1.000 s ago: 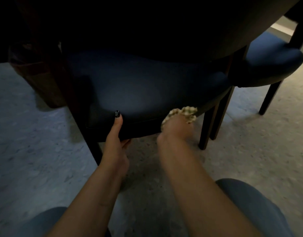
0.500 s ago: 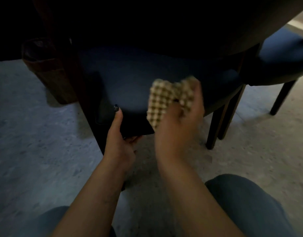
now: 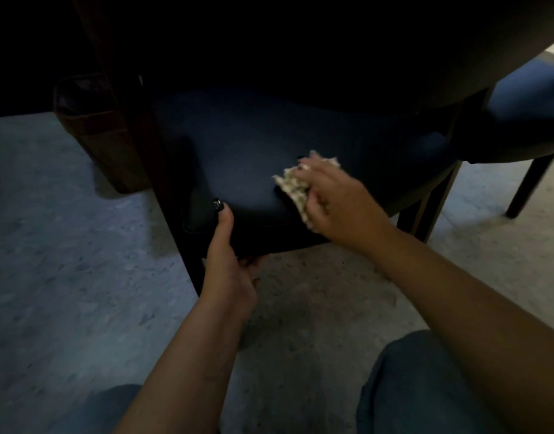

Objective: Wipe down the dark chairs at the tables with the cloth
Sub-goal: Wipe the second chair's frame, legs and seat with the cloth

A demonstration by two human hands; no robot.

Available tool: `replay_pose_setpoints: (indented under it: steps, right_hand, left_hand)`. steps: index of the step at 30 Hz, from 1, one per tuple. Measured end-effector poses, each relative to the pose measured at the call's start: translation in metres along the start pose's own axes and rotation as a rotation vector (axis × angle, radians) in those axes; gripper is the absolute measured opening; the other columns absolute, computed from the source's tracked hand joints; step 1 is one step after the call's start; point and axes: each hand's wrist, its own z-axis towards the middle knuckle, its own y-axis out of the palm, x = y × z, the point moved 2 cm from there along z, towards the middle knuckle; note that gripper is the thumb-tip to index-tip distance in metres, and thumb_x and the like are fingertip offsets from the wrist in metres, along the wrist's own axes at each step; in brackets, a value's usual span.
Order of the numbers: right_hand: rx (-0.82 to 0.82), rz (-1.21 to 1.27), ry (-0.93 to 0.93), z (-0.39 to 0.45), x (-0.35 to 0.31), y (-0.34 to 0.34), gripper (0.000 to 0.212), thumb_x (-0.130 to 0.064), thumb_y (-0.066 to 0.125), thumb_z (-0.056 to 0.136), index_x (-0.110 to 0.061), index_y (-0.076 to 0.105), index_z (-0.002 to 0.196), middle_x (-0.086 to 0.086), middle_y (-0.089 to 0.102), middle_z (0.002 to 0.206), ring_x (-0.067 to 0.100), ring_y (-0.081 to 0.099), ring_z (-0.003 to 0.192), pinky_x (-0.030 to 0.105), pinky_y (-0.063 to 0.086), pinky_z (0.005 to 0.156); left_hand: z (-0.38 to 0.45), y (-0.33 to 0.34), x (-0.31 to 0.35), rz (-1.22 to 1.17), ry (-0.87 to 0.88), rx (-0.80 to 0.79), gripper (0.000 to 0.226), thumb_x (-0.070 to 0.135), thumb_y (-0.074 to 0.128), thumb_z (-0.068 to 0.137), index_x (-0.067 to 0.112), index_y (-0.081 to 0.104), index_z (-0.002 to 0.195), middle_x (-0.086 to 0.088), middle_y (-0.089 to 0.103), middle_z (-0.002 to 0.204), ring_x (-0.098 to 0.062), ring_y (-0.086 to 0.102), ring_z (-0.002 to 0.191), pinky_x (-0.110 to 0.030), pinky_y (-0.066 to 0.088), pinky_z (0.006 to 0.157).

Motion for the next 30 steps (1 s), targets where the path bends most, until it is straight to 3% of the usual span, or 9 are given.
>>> replay_pose_setpoints:
  steps: [4, 6, 10, 12, 15, 17, 24, 27, 30]
  right_hand:
    - [-0.014, -0.129, 0.107, -0.006, 0.004, -0.005, 0.048, -0.035, 0.051, 0.087, -0.018, 0.056, 0.132, 0.02, 0.029, 0.15, 0.035, 0.01, 0.144, 0.053, 0.015, 0.115]
    - [0.025, -0.264, 0.066, -0.009, -0.005, -0.003, 0.053, -0.047, 0.049, 0.086, -0.021, 0.055, 0.132, 0.019, 0.036, 0.14, 0.035, 0.025, 0.132, 0.05, 0.026, 0.105]
    - [0.17, -0.252, 0.049, -0.012, -0.01, -0.006, 0.041, -0.022, 0.058, 0.089, -0.005, 0.058, 0.127, 0.021, 0.051, 0.11, 0.032, 0.048, 0.094, 0.042, 0.049, 0.073]
    - [0.195, -0.127, 0.109, -0.007, -0.015, -0.008, 0.037, -0.013, 0.059, 0.089, -0.002, 0.056, 0.124, 0.019, 0.051, 0.11, 0.031, 0.051, 0.094, 0.039, 0.05, 0.074]
    - [0.205, 0.029, 0.107, 0.012, -0.043, 0.0, 0.027, -0.015, 0.058, 0.091, -0.005, 0.059, 0.116, 0.016, 0.051, 0.114, 0.028, 0.052, 0.1, 0.035, 0.048, 0.082]
    - [0.158, 0.047, 0.032, 0.026, -0.069, 0.015, 0.021, -0.019, 0.056, 0.092, -0.005, 0.065, 0.104, 0.013, 0.052, 0.107, 0.024, 0.051, 0.094, 0.035, 0.05, 0.076]
    - [0.026, -0.104, -0.144, 0.023, -0.05, 0.013, 0.021, -0.022, 0.053, 0.092, -0.007, 0.067, 0.095, 0.01, 0.053, 0.091, 0.019, 0.049, 0.066, 0.038, 0.05, 0.052]
    - [0.082, -0.202, -0.046, 0.01, -0.011, -0.007, 0.022, -0.023, 0.053, 0.092, -0.008, 0.069, 0.097, 0.01, 0.056, 0.094, 0.024, 0.055, 0.067, 0.038, 0.051, 0.055]
    - [0.208, -0.169, 0.156, 0.012, -0.004, -0.006, 0.022, -0.023, 0.053, 0.092, -0.007, 0.068, 0.096, 0.009, 0.056, 0.095, 0.022, 0.056, 0.068, 0.034, 0.051, 0.059]
  left_hand:
    - [0.002, -0.001, -0.003, -0.001, -0.017, 0.025, 0.056, 0.069, 0.056, 0.076, 0.041, 0.057, 0.125, 0.01, 0.069, 0.116, -0.02, 0.063, 0.107, -0.051, 0.017, 0.107]
    - [0.0, -0.001, -0.002, -0.003, -0.012, 0.029, 0.057, 0.07, 0.056, 0.076, 0.04, 0.058, 0.125, 0.01, 0.069, 0.113, -0.018, 0.064, 0.105, -0.049, 0.021, 0.104]
    - [-0.002, 0.001, -0.001, 0.002, -0.005, 0.049, 0.057, 0.07, 0.058, 0.076, 0.041, 0.058, 0.124, 0.01, 0.069, 0.113, -0.017, 0.064, 0.103, -0.046, 0.026, 0.098]
    - [-0.004, 0.002, -0.001, 0.004, 0.008, 0.05, 0.055, 0.069, 0.057, 0.077, 0.04, 0.058, 0.124, 0.01, 0.07, 0.113, -0.017, 0.064, 0.104, -0.041, 0.033, 0.097]
    - [-0.006, 0.005, 0.001, -0.005, 0.027, 0.054, 0.053, 0.068, 0.055, 0.08, 0.038, 0.061, 0.123, 0.011, 0.072, 0.108, -0.017, 0.065, 0.105, -0.033, 0.04, 0.075]
    - [-0.007, 0.006, 0.002, -0.015, 0.039, 0.032, 0.05, 0.065, 0.05, 0.085, 0.034, 0.064, 0.121, 0.011, 0.074, 0.103, -0.015, 0.066, 0.103, -0.031, 0.042, 0.069]
    - [-0.008, 0.007, -0.001, 0.009, 0.053, 0.032, 0.053, 0.068, 0.047, 0.085, 0.035, 0.064, 0.122, 0.01, 0.073, 0.109, -0.016, 0.067, 0.105, -0.034, 0.04, 0.076]
    - [-0.007, 0.007, -0.003, 0.023, 0.031, 0.079, 0.055, 0.071, 0.051, 0.079, 0.041, 0.059, 0.124, 0.014, 0.07, 0.111, -0.016, 0.065, 0.1, -0.041, 0.031, 0.093]
    - [-0.005, 0.009, -0.007, 0.034, 0.031, 0.096, 0.049, 0.074, 0.05, 0.078, 0.045, 0.058, 0.117, 0.017, 0.066, 0.111, -0.013, 0.062, 0.101, -0.043, 0.026, 0.098]
